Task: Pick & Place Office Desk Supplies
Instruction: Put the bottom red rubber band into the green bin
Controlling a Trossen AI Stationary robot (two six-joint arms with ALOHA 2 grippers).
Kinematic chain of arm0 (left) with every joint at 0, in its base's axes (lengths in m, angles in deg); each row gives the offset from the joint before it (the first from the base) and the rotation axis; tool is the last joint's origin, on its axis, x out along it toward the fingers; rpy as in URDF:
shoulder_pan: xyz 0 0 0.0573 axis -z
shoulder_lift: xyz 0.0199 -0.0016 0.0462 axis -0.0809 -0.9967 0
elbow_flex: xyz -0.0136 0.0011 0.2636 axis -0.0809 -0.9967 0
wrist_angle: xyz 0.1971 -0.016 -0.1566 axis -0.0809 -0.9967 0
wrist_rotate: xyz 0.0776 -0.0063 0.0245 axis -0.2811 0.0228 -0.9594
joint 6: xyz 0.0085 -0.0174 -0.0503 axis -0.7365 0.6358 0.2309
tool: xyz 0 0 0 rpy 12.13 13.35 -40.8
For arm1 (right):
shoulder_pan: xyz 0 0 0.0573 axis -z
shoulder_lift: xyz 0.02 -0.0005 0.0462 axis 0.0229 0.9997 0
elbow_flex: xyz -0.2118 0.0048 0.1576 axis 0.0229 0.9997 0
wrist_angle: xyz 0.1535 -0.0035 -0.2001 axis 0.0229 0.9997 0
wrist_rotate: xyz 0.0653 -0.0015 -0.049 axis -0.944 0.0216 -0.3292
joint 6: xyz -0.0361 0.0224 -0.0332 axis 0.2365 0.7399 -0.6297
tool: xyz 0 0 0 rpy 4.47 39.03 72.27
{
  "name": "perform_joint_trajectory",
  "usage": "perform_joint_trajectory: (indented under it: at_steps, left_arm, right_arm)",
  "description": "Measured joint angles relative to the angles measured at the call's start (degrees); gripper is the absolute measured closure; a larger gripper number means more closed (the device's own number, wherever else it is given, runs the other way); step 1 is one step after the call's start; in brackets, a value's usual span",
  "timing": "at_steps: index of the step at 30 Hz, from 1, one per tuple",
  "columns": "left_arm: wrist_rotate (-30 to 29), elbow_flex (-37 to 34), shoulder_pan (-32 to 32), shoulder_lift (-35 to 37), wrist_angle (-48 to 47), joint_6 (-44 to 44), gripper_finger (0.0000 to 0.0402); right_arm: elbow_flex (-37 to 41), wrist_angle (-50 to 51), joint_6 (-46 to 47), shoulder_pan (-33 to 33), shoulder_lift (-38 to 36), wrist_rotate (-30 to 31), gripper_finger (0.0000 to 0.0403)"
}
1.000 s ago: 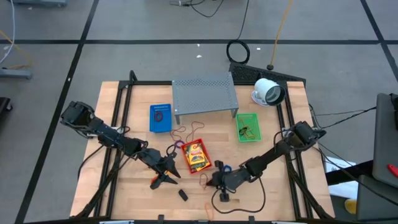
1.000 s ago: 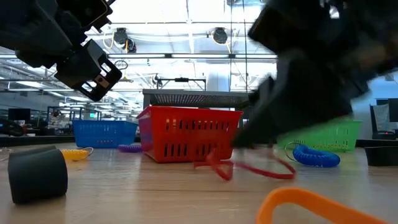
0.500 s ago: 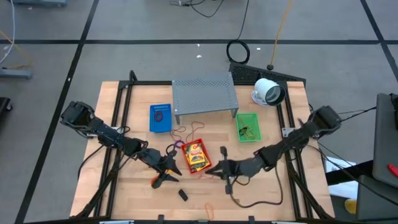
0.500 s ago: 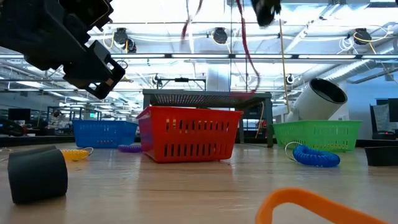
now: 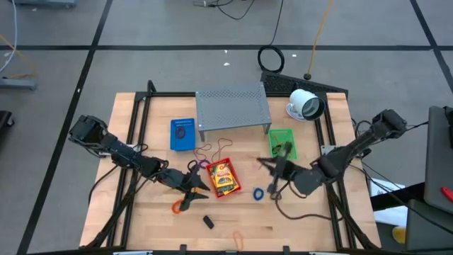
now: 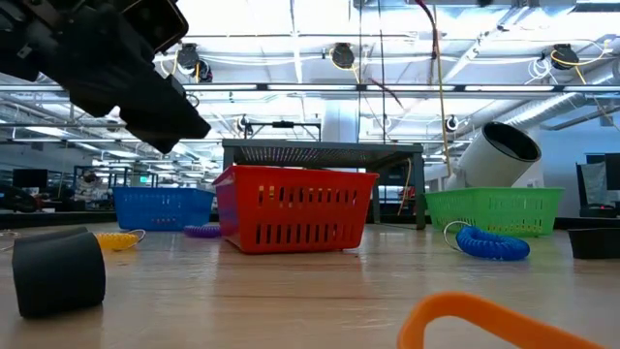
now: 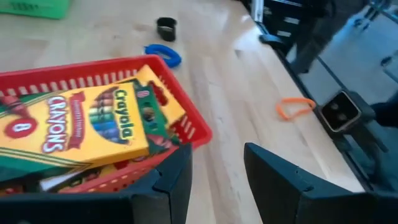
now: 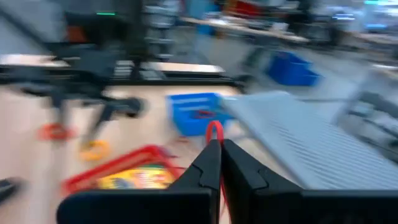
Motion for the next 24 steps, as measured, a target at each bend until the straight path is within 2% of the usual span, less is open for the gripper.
perform_joint_trajectory:
  at_steps: [5,8,10,15,24]
  left_arm:
    - [-0.8,0.0,0.0,0.0,0.0,1.0,0.0249]
    - [-0.8,0.0,0.0,0.0,0.0,2.7,0.0249]
    - [-0.7,0.0,0.0,0.0,0.0,2.8,0.0250]
    - [-0.7,0.0,0.0,0.0,0.0,2.8,0.0249]
    - [-0.8,0.0,0.0,0.0,0.0,2.6,0.0249]
  right_arm:
    - [0.2,9.7,9.2,-2.6,-1.5,17.3,0.0403]
    - [2.5,10.4,12.1,-3.6,-2.0,27.5,0.0403]
    - [4.5,9.8,13.5,-3.8,-2.8,31.5,0.0403]
    - [9.5,9.3,18.8,-3.7,-6.8,34.5,0.0403]
    - [20.0,7.6,25.7,-1.1,-15.3,34.4,0.0403]
